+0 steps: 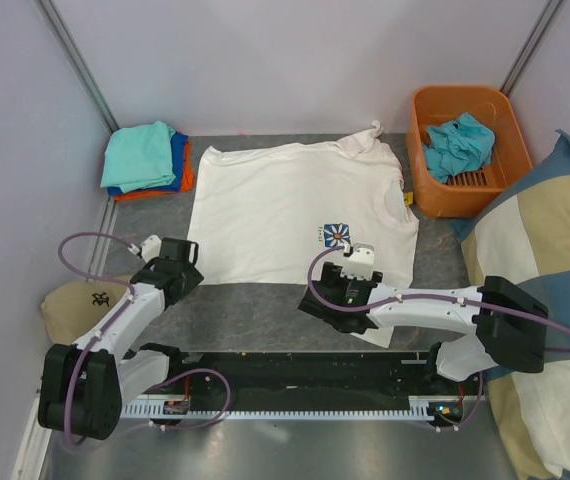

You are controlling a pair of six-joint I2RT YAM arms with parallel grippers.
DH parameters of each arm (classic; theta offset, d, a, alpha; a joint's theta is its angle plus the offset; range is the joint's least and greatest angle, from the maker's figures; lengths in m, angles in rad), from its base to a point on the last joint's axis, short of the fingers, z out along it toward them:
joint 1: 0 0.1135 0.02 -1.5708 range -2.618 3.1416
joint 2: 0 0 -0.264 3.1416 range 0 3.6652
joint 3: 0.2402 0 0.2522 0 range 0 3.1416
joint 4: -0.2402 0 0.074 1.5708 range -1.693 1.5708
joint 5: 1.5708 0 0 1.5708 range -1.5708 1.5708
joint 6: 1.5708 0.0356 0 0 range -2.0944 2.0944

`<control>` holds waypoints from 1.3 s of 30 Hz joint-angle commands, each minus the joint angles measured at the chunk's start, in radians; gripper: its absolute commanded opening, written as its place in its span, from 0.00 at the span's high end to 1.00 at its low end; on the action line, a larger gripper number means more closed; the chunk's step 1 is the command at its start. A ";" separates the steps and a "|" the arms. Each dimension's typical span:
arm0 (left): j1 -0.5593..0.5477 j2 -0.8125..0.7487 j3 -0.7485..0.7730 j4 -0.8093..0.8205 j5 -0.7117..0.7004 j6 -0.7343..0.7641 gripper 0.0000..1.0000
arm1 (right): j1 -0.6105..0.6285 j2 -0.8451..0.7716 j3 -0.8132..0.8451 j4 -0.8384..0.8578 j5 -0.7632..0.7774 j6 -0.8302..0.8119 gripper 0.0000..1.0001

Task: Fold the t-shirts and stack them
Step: Fold the tshirt

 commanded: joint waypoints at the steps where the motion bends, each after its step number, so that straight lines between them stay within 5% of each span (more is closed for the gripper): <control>1: 0.034 0.052 0.041 0.037 -0.050 -0.025 0.37 | -0.012 -0.040 -0.022 0.019 0.017 -0.023 0.12; 20: 0.094 0.170 0.070 0.132 -0.027 0.027 0.40 | -0.045 -0.085 -0.047 0.019 0.003 -0.035 0.12; 26: 0.098 0.202 0.067 0.150 0.004 0.034 0.61 | -0.049 -0.100 -0.051 0.018 0.000 -0.033 0.11; 31: 0.106 0.206 0.064 0.158 0.013 0.035 0.98 | -0.055 -0.111 -0.053 0.009 0.001 -0.035 0.11; 39: 0.126 0.228 0.123 0.172 -0.002 0.044 0.98 | -0.055 -0.135 -0.053 -0.036 -0.009 -0.027 0.10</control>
